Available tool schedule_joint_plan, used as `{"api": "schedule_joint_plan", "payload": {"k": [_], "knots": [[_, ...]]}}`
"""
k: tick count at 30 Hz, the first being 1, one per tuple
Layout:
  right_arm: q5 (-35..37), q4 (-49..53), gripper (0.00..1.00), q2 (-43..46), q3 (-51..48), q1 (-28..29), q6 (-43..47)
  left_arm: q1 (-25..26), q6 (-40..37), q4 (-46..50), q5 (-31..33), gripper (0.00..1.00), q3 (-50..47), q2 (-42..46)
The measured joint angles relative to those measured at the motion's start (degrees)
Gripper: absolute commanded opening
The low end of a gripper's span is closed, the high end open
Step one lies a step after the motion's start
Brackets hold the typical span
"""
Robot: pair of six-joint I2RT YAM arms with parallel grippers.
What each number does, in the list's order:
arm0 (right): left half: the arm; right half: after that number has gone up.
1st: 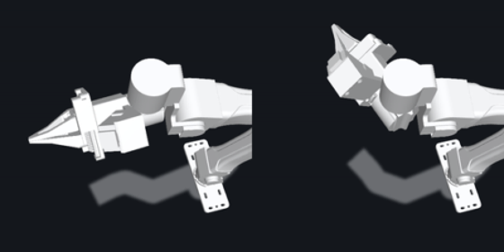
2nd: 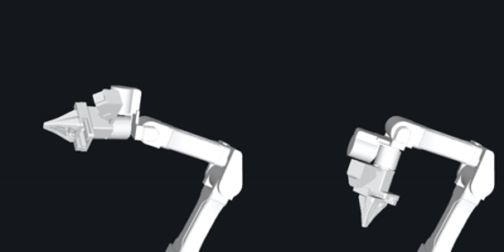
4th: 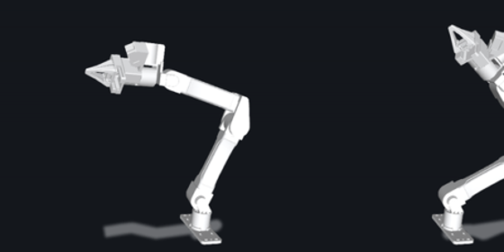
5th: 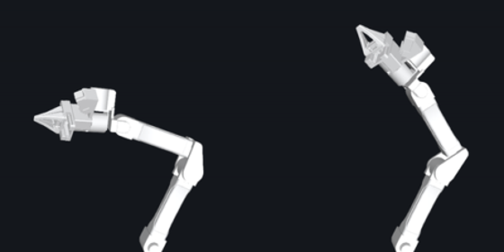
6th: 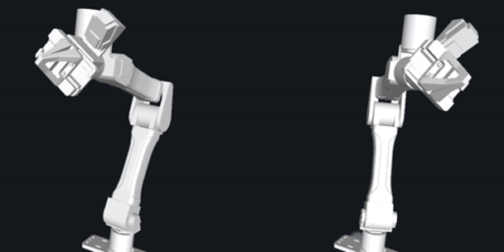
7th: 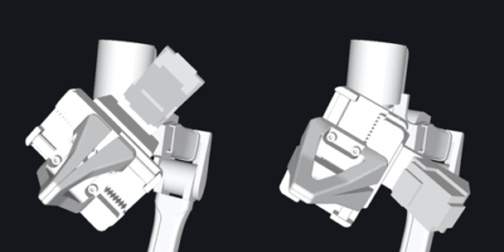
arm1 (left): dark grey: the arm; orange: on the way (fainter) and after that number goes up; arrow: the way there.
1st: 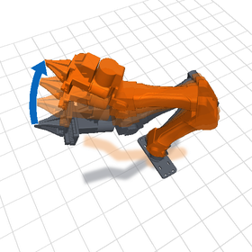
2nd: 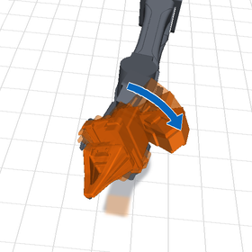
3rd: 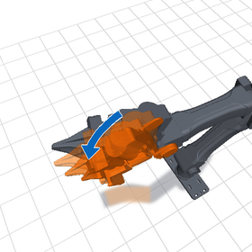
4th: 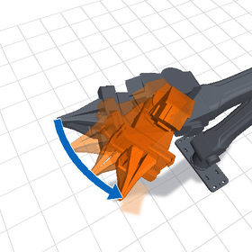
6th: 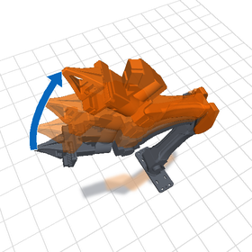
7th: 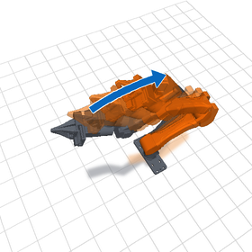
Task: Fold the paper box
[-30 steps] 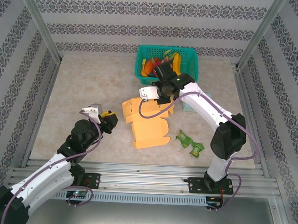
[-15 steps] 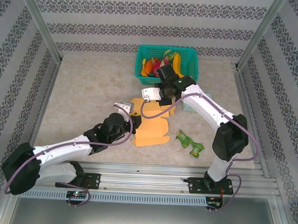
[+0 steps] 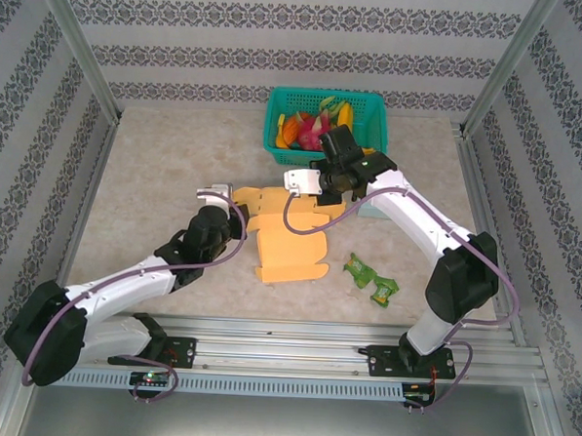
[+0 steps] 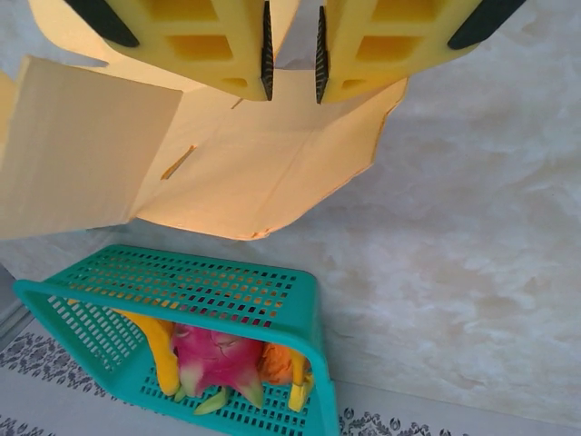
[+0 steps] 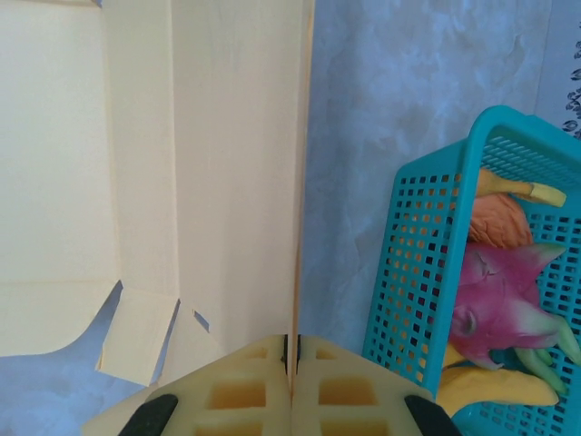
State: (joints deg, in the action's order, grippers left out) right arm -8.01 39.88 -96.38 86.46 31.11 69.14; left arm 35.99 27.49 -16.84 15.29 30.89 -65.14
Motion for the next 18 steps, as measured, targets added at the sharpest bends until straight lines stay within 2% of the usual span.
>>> {"api": "schedule_joint_plan", "payload": {"k": [7,18], "knots": [[-0.4,-0.5,0.00,0.0,-1.0,0.2,0.0,-0.5,0.0,1.1,-1.3,0.23,0.3,3.5],[-0.4,-0.7,0.00,0.0,-1.0,1.1,-1.3,0.0,0.3,1.4,-8.0,0.24,4.0,-2.1]]}}
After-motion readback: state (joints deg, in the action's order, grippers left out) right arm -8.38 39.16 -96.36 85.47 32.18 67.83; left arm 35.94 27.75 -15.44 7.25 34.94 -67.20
